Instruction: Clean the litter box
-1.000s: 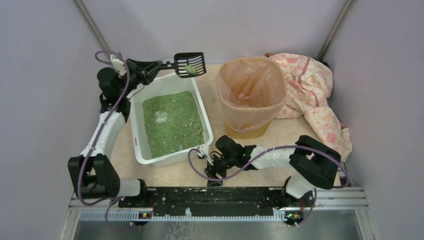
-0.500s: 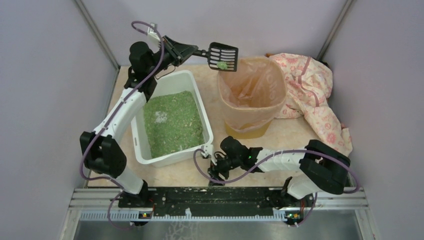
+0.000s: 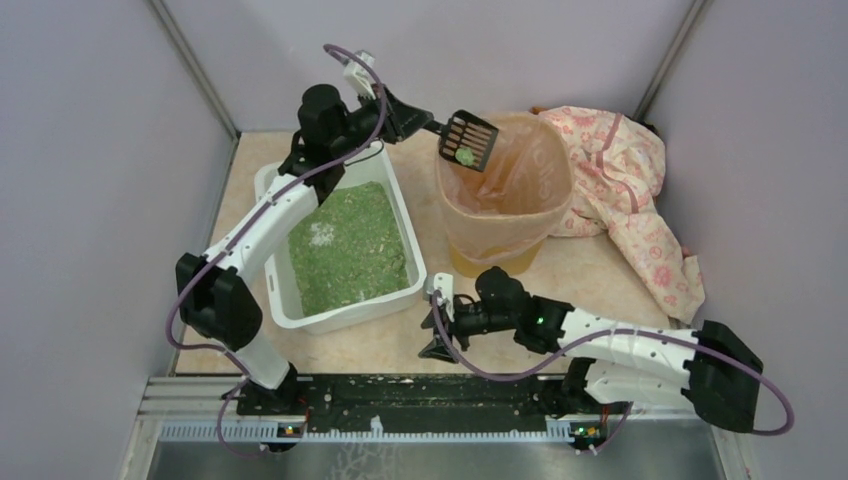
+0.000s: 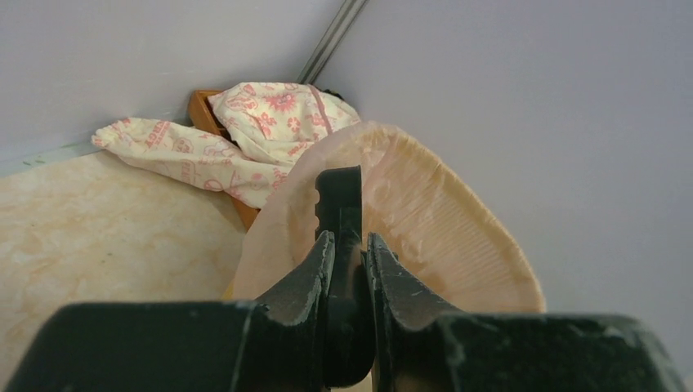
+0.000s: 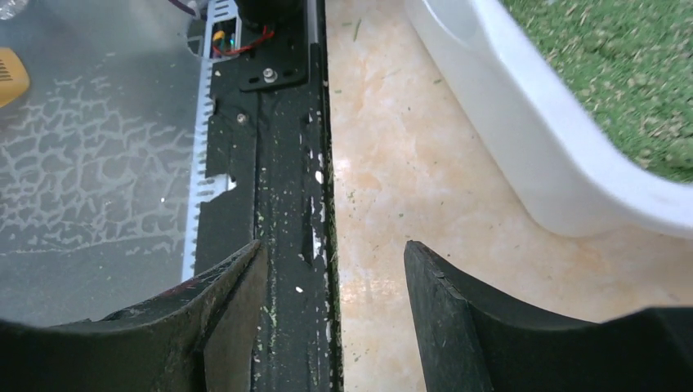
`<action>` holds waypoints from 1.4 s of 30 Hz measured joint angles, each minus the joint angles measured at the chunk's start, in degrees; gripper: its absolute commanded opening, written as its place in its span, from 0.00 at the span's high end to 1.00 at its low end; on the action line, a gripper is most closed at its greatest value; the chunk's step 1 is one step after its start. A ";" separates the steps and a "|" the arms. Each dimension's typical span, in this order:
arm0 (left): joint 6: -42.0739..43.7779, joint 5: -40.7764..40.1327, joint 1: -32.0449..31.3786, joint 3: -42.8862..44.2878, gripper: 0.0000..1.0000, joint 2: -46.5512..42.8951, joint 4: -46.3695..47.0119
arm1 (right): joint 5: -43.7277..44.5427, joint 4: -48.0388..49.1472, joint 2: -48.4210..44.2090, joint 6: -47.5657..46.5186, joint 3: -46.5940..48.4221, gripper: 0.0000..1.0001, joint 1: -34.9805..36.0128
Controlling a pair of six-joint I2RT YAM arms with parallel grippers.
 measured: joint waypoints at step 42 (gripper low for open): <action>50.36 7.78 -16.11 -12.50 1.00 -14.84 3.04 | 55.39 -12.15 -10.82 -16.98 39.04 0.27 -12.55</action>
